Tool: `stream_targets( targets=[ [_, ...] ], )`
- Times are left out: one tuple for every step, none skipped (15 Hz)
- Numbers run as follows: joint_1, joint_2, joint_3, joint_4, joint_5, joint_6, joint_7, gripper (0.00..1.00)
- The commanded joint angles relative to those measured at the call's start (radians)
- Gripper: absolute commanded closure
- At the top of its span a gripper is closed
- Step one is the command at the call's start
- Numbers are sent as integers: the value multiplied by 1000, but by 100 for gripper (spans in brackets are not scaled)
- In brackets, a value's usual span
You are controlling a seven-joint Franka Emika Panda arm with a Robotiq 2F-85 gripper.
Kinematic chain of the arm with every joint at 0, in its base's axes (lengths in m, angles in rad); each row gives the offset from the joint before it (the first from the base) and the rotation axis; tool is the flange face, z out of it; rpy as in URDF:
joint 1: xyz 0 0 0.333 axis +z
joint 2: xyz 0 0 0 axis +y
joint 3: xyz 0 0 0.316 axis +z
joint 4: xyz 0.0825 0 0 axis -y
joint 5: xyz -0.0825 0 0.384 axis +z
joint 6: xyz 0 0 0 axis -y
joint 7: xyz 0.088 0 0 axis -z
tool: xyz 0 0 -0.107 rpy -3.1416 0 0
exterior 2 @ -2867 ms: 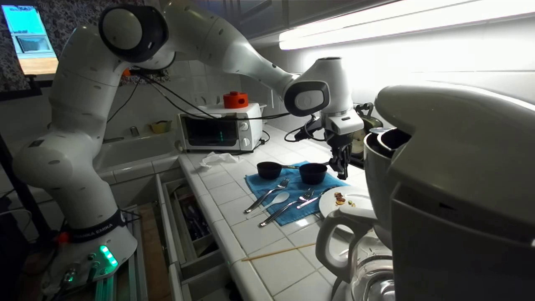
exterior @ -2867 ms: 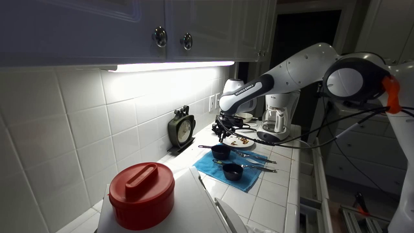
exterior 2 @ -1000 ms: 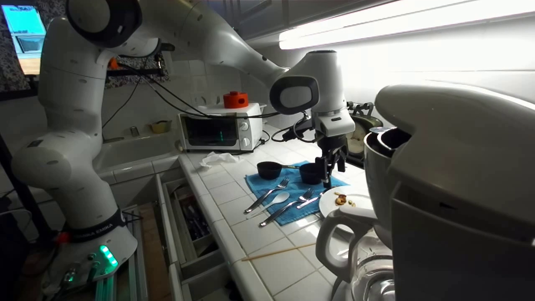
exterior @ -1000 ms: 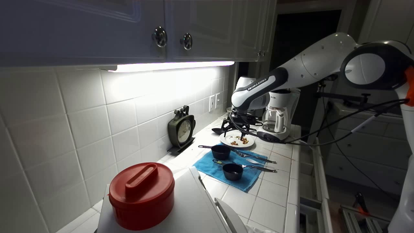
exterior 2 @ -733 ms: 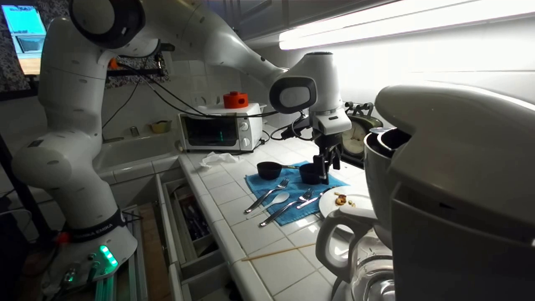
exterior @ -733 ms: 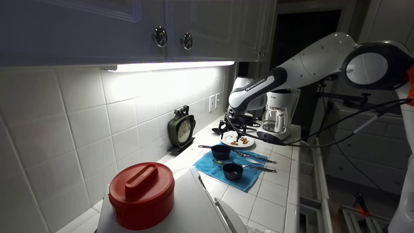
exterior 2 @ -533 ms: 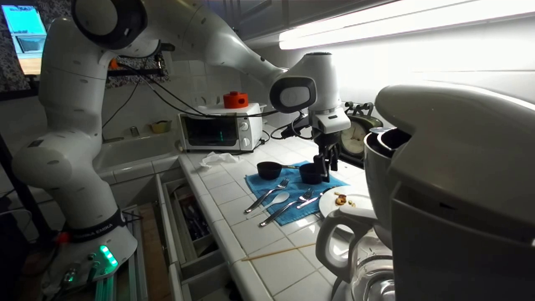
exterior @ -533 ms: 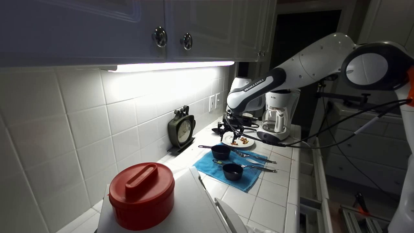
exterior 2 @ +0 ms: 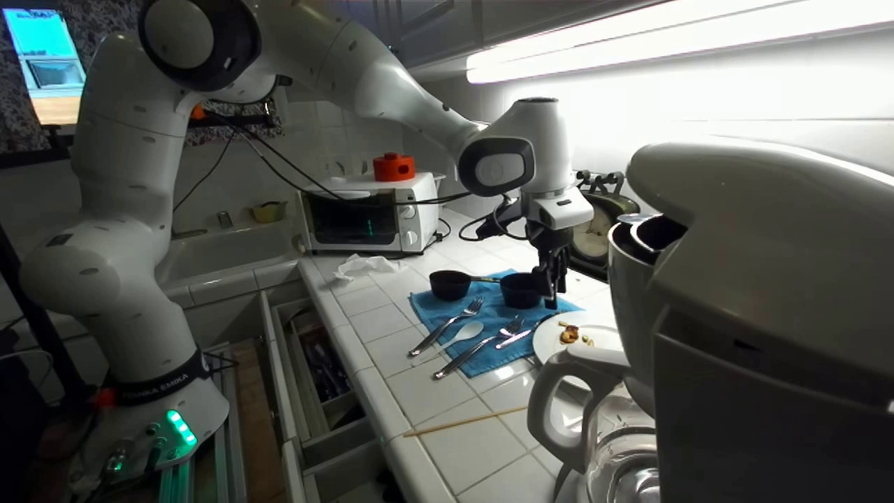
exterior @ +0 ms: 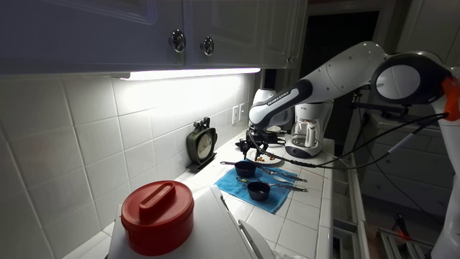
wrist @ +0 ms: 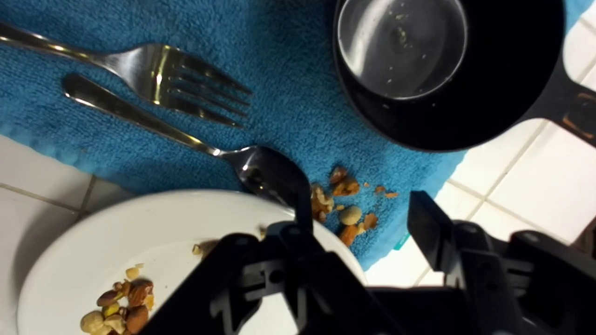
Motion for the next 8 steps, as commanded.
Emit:
stream_targets(
  targets=[
    [-13,39,14,44,18,15,-47,48],
    [-13,46,14,53,18,17,-52,50],
    [-13,52,16,60,19,18,-56,52],
    [-12,58,16,66,18,21,-60,50],
    [-12,63,16,71,18,24,-62,51],
    [-12,70,17,79,19,22,-65,50],
    [-11,75,16,84,18,24,-66,50],
    [-12,79,17,88,19,23,-69,50]
  ],
)
